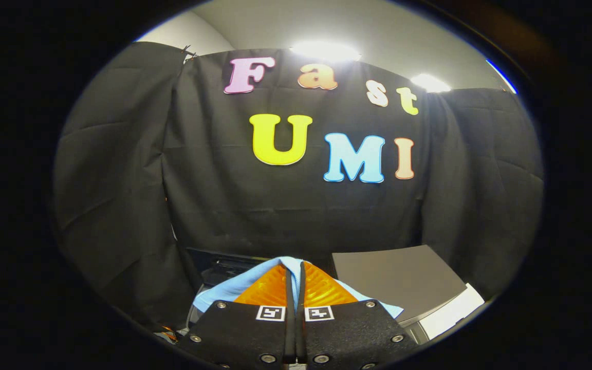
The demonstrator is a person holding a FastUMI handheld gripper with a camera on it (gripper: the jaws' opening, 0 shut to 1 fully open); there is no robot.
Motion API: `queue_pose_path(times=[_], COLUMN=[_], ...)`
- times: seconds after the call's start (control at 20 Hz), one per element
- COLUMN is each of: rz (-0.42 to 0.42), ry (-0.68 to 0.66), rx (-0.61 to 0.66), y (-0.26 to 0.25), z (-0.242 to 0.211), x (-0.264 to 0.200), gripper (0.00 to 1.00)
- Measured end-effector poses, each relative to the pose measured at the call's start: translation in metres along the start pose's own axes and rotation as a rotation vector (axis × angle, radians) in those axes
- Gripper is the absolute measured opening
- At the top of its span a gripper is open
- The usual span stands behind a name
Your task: Put the clothes into the washing machine and then close the washing machine lid.
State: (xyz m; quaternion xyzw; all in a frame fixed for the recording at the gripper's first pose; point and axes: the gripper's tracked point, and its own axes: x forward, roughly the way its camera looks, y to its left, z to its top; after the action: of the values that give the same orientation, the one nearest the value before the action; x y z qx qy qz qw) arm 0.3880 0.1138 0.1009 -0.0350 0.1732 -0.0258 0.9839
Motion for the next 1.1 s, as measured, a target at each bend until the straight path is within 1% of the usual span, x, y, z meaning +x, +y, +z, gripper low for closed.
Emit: queue_pose_path(times=[0.25, 0.5, 0.65, 1.1], rz=[0.024, 0.041, 0.061, 0.043], ry=[0.02, 0.056, 0.093, 0.26], rx=[-0.002, 0.004, 0.023, 0.007], y=[0.046, 0.08, 0.101, 0.141], z=[-0.015, -0.042, -0.07, -0.173], x=[0.007, 0.03, 0.048, 0.106], gripper=[0.0, 0.0, 0.0, 0.0])
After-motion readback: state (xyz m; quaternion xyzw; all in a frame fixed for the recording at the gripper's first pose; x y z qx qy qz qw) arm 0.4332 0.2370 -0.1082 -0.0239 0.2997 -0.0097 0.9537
